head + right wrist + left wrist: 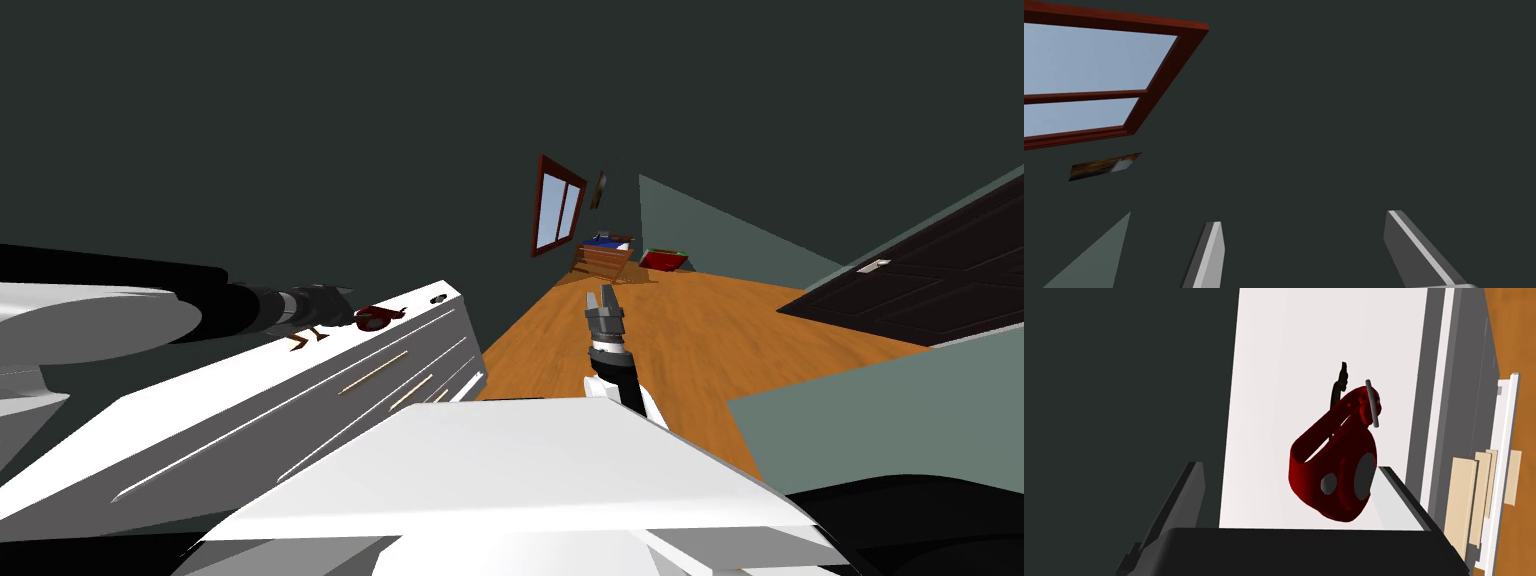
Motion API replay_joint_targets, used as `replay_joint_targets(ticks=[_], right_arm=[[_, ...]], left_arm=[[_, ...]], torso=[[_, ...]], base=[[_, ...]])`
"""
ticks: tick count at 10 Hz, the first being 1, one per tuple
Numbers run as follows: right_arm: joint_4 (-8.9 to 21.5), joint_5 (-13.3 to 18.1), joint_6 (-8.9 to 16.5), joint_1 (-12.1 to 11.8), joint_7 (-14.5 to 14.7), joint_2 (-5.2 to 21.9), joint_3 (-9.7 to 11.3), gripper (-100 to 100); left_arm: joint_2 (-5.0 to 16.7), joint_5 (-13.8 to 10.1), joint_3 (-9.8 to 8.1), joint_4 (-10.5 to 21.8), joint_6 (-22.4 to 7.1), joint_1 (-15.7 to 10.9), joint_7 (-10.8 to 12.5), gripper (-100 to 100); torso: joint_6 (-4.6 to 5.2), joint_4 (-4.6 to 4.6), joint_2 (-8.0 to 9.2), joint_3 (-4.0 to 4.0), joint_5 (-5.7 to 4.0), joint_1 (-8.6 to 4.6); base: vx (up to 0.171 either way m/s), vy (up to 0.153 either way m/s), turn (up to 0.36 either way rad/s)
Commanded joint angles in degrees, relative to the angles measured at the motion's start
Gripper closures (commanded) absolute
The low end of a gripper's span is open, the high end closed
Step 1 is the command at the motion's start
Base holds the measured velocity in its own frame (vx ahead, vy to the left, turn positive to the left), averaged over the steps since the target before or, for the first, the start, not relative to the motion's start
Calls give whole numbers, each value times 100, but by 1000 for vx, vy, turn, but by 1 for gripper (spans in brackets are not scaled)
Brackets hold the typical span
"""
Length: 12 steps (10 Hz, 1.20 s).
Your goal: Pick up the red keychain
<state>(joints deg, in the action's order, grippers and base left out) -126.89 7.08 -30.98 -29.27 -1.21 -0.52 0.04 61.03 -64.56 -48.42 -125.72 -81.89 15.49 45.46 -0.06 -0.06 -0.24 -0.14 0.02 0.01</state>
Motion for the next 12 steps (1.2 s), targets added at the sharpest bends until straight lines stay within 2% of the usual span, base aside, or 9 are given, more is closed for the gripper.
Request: replay_joint_targets(ticks=[1,3,4,5,6,7,8,9,12], right_arm=[[0,0,0,0,0,0,0,0],[0,0,0,0,0,0,0,0],[0,0,0,0,0,0,0,0],[0,0,0,0,0,0,0,0],[0,0,0,0,0,0,0,0],[0,0,0,0,0,0,0,0],[0,0,0,0,0,0,0,0],[0,0,0,0,0,0,0,0],[0,0,0,0,0,0,0,0]], left_arm=[[134,-234,-53,106,-286,6,119,-100],[134,-234,-53,106,-528,6,119,-100],[231,-432,-110,193,-731,26,199,-100],[231,-432,-110,193,-887,26,199,-100],[318,-613,-156,279,-1047,47,270,-100],[318,-613,-156,279,-1210,47,270,-100],[395,-778,-193,362,-1366,67,331,-100],[395,-778,-193,362,-1527,67,331,-100],[520,-1057,-241,512,-2037,110,429,-100]], torso=[[0,0,0,0,0,0],[0,-2,-5,-4,-1,-6],[0,1,7,4,-1,-4],[1,1,2,1,-2,-7],[0,0,2,1,-1,-4],[1,-1,-7,-4,-1,-4],[0,-2,-5,-3,0,-2],[1,-2,-9,-5,0,0],[-1,-1,-1,-2,0,0]], base=[[97,-17,-58],[59,-17,-18],[67,-22,-67],[67,-11,-36],[94,-12,-62],[81,-6,-23],[96,-1,-48],[80,-3,-23],[78,-4,-33]])
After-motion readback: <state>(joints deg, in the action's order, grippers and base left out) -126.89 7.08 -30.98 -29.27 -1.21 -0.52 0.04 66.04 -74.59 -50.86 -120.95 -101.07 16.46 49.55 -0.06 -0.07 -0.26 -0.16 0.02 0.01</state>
